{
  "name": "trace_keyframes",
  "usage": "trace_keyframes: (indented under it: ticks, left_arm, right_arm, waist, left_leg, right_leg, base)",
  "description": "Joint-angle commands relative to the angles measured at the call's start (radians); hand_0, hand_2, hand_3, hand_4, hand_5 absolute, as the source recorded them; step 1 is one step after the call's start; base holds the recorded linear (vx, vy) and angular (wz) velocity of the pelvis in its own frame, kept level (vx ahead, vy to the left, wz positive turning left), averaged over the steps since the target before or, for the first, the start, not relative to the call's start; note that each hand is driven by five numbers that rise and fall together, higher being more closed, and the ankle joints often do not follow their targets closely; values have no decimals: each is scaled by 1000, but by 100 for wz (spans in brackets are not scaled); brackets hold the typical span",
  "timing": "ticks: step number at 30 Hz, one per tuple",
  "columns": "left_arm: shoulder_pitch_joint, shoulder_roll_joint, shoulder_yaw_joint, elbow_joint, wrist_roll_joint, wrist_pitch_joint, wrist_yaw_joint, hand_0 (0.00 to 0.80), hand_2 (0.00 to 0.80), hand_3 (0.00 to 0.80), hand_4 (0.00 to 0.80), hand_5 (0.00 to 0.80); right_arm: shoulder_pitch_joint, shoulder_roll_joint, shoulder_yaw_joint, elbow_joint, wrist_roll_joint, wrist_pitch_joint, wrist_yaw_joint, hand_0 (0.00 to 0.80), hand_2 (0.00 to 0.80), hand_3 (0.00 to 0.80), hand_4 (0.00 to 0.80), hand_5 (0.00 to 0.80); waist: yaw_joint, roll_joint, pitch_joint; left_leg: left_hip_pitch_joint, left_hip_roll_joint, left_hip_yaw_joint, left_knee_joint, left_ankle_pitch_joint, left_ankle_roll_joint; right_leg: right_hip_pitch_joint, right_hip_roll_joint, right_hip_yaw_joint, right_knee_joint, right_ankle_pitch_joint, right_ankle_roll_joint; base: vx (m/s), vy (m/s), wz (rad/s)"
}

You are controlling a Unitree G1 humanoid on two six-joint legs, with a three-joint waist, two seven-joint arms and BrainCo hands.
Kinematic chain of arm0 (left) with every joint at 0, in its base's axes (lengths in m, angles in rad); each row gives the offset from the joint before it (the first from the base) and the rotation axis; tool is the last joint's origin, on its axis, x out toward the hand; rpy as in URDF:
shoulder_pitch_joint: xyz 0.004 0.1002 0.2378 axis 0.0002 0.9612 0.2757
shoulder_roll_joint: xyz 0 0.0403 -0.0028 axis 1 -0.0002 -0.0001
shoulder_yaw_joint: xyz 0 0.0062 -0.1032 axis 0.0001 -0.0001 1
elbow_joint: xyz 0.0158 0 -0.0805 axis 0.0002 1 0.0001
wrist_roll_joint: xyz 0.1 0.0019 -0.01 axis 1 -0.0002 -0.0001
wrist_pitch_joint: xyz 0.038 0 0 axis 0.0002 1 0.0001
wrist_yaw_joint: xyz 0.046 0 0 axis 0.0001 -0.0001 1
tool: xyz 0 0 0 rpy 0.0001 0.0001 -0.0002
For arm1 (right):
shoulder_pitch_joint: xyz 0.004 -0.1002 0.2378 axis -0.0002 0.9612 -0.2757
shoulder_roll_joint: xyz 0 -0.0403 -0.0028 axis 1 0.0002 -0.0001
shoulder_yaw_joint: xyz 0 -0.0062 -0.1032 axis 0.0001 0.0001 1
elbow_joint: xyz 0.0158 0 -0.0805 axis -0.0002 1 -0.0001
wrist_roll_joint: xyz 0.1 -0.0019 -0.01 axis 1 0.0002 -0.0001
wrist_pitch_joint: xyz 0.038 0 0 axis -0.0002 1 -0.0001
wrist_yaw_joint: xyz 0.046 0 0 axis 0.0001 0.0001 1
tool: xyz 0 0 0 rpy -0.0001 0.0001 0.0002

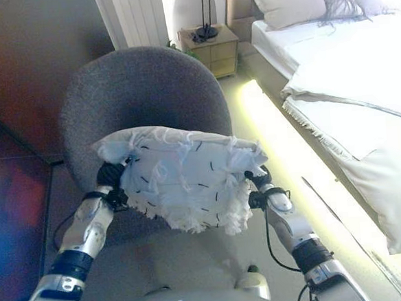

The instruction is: Pick up the cushion and take it to the sofa

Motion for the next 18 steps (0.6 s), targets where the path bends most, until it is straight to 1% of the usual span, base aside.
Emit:
trace_keyframes:
  ticks: [1, 3, 4, 5, 6, 7, 8, 9, 11, 13, 15, 16, 17, 18]
  left_arm:
    - [-141, 5, -12, -15, -30, -40, -34, 800, 800, 800, 800, 800]
    - [-179, 15, -25, 7, -32, -31, -42, 800, 800, 800, 800, 800]
    - [-200, 21, -38, 20, -34, -32, -45, 800, 800, 800, 800, 800]
    - [-223, 26, -53, 33, -46, -31, -46, 800, 800, 800, 800, 800]
    - [-244, 25, -71, 49, -65, -30, -50, 800, 800, 800, 800, 800]
    - [-257, 23, -83, 61, -84, -26, -59, 800, 800, 800, 800, 800]
    - [-262, 17, -88, 70, -90, -27, -61, 800, 800, 800, 800, 800]
    - [-267, 7, -93, 83, -92, -29, -64, 800, 800, 800, 800, 800]
    - [-269, -2, -105, 100, -91, -33, -68, 800, 800, 800, 800, 800]
    - [-267, -10, -122, 99, -86, -39, -56, 800, 800, 800, 800, 800]
    - [-262, -18, -137, 93, -73, -44, -42, 800, 800, 800, 800, 800]
    - [-256, -20, -143, 89, -62, -45, -40, 800, 800, 800, 800, 800]
    - [-248, -23, -145, 90, -55, -48, -42, 800, 800, 800, 800, 800]
    - [-242, -24, -144, 91, -52, -47, -45, 800, 800, 800, 800, 800]
  right_arm:
    - [-131, 48, -29, -12, 45, -57, 59, 800, 800, 800, 800, 800]
    - [-153, 46, -33, 17, 31, -64, 60, 800, 800, 800, 800, 800]
    - [-170, 43, -32, 37, 33, -72, 57, 800, 800, 800, 800, 800]
    - [-186, 38, -28, 53, 42, -78, 48, 800, 800, 800, 800, 800]
    - [-199, 34, -20, 66, 61, -85, 31, 800, 800, 800, 800, 800]
    - [-207, 27, -13, 72, 89, -85, 16, 800, 800, 800, 800, 800]
    - [-210, 24, -10, 81, 102, -87, 19, 800, 800, 800, 800, 800]
    - [-211, 21, -7, 92, 109, -84, 23, 800, 800, 800, 800, 800]
    - [-202, 15, -15, 110, 105, -74, 33, 800, 800, 800, 800, 800]
    - [-185, 8, -27, 105, 108, -64, 39, 800, 800, 800, 800, 800]
    - [-175, -2, -38, 96, 114, -55, 43, 800, 800, 800, 800, 800]
    - [-170, -15, -48, 92, 123, -49, 51, 800, 800, 800, 800, 800]
    - [-168, -29, -58, 93, 132, -43, 63, 800, 800, 800, 800, 800]
    - [-168, -43, -68, 96, 138, -34, 76, 800, 800, 800, 800, 800]
  waist:
    - [7, -10, -24]
    - [9, -14, -16]
    - [11, -12, -10]
    - [9, -6, 1]
    - [4, 5, 13]
    - [-1, 12, 24]
    - [-5, 16, 28]
    - [-13, 18, 32]
    - [-30, 14, 28]
    - [-48, -7, 27]
    - [-62, -28, 28]
    - [-69, -42, 28]
    - [-76, -50, 27]
    - [-81, -58, 27]
  left_leg:
    - [-67, -121, 9, 122, -114, 144]
    - [-82, -139, 5, 145, -129, 167]
    - [-89, -146, -3, 155, -136, 180]
    - [-92, -152, -20, 164, -142, 191]
    - [-90, -157, -44, 171, -147, 196]
    - [-85, -164, -66, 177, -151, 197]
    - [-77, -168, -73, 176, -153, 195]
    - [-64, -173, -77, 170, -157, 192]
    - [-38, -185, -80, 157, -165, 192]
    - [-23, -197, -87, 172, -192, 187]
    - [-10, -206, -101, 192, -226, 184]
    - [-1, -213, -111, 203, -244, 183]
    - [13, -216, -115, 212, -260, 181]
    - [28, -219, -112, 216, -270, 181]
  right_leg:
    - [-18, -27, -26, 162, -7, -4]
    - [-55, -67, -13, 283, 33, -1]
    - [-89, -84, -2, 365, 57, -5]
    - [-136, -97, 22, 465, 85, -13]
    - [-190, -98, 55, 565, 107, -24]
    - [-233, -87, 85, 635, 127, -28]
    - [-255, -82, 100, 660, 143, -28]
    - [-275, -75, 112, 655, 163, -24]
    - [-290, -43, 119, 569, 188, -9]
    - [-289, -23, 121, 386, 197, 12]
    - [-291, -3, 115, 229, 187, 31]
    - [-298, 15, 105, 129, 170, 39]
    - [-303, 34, 82, 50, 165, 44]
    - [-314, 48, 60, 20, 164, 45]
  base:
    - [9, 212, 1]
    - [-11, 198, 6]
    - [-12, 212, 8]
    - [-3, 244, 11]
    - [23, 255, 22]
    - [49, 208, 32]
    - [114, 172, 42]
    - [159, 118, 45]
    - [231, 31, 32]
    - [282, -97, 25]
    - [320, -102, 27]
    - [408, -84, 16]
    - [434, -58, 8]
    - [419, -40, 6]
